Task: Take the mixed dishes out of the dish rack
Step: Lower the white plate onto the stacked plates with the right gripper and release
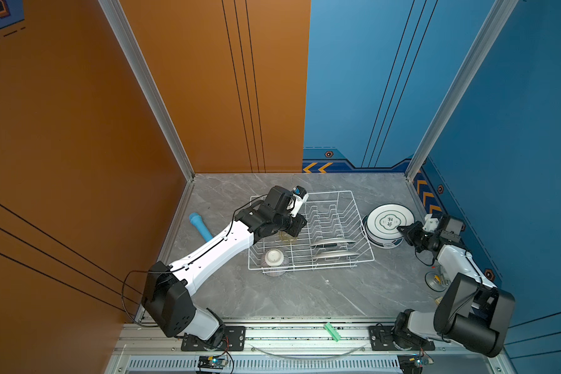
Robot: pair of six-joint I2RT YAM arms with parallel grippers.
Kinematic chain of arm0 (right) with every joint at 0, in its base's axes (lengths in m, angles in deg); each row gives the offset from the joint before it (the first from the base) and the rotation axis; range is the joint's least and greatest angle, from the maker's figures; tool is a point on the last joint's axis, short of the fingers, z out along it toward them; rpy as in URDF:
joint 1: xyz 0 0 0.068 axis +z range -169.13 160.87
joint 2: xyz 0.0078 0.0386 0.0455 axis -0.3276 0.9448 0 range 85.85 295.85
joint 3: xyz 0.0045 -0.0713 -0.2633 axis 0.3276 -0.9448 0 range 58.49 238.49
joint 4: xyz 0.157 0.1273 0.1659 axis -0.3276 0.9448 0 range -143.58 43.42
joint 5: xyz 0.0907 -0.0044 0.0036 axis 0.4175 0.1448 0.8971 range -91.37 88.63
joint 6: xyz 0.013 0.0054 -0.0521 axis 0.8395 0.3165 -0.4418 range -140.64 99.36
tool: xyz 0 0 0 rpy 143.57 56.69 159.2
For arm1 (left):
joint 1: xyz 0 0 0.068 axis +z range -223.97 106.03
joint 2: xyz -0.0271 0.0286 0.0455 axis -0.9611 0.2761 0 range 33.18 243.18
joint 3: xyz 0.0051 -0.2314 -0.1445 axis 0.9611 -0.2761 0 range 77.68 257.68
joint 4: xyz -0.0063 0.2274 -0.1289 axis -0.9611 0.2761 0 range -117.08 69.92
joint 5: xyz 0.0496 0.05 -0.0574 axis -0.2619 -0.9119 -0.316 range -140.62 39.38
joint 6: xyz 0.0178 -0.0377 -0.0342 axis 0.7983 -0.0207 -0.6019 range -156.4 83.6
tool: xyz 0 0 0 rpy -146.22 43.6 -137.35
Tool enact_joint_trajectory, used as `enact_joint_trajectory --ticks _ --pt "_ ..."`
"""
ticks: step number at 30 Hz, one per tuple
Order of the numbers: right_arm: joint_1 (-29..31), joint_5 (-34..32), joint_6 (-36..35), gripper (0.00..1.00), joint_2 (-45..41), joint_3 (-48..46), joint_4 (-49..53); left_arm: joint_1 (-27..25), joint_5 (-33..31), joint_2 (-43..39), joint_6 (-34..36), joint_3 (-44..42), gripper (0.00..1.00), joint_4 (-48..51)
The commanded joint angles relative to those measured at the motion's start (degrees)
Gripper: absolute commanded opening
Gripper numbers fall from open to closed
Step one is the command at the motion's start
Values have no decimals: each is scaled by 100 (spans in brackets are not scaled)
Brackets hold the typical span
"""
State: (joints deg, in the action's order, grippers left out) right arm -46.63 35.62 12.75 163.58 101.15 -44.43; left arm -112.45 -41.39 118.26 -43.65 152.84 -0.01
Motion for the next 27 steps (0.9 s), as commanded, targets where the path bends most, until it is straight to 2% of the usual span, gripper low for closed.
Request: enact_joint_trajectory --ticks 1,15,22,27 --pt "-10 -35 92 0 205 -55 -557 -3 -126 -103 118 1 32 123" --pt "52 45 142 0 976 -33 -836 -72 -194 -10 206 104 32 215" --pt "87 68 91 10 1088 -31 -772 -81 -220 -18 219 105 32 247" --pt "103 19 -36 22 1088 -12 -567 -81 -237 -34 257 118 32 281"
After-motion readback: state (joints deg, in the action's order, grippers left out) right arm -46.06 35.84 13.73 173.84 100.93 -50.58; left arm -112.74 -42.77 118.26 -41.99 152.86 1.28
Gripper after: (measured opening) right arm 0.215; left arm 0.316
